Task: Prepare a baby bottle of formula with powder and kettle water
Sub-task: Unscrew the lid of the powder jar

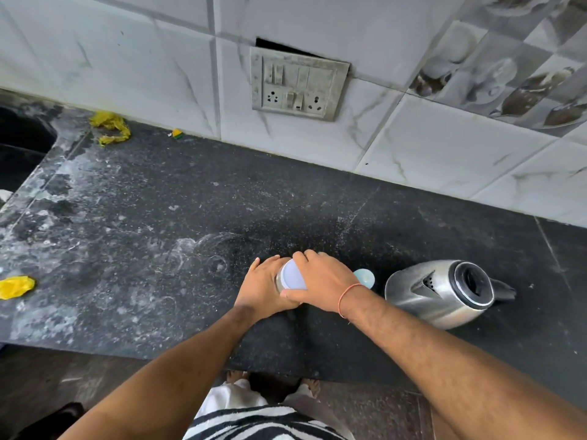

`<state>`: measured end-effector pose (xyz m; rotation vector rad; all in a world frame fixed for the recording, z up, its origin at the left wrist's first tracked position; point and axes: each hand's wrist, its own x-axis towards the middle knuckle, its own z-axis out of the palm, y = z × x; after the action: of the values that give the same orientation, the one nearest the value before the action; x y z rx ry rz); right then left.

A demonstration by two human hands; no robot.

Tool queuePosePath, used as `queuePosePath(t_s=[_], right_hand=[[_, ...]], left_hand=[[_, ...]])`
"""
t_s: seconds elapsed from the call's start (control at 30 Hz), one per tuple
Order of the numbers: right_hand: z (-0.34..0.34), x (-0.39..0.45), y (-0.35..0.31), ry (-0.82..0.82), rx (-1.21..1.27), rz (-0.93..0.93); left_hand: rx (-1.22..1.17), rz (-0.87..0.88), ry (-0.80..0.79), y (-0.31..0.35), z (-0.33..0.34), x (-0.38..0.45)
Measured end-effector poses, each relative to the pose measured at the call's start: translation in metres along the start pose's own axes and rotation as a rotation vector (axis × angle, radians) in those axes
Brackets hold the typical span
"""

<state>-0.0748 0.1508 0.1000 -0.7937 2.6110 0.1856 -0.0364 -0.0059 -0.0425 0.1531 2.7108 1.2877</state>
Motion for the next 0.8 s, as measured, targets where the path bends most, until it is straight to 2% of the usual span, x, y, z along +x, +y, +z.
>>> queuePosePath(t_s=[0.1,0.23,0.4,0.57,0.8], right_hand=[[-0.001,0.000,0.003,-0.027,-0.063,-0.087],[-0.009,0.004,0.006,-0.050,-0.150,-0.174],[-0.016,0.001,0.008,-0.107,-0.174,-0.188],[-0.013,0.001,0.003,-0.056,-0.055,0.014],[-0.009,-0.003,0.013,-0.056,0.009,-0.146]], left_hand=[[-0.001,0.022,-0.054,-0.006,-0.004,0.005],[0.129,0.070,-0.180,-0.014,-0.009,0.016],[0.005,0.049,-0.089,-0.006,-0.006,0.005],[0.033,0.037,-0.078,-0.003,-0.004,0.006],[0.035,0.027,-0.077,0.003,-0.006,0.003]])
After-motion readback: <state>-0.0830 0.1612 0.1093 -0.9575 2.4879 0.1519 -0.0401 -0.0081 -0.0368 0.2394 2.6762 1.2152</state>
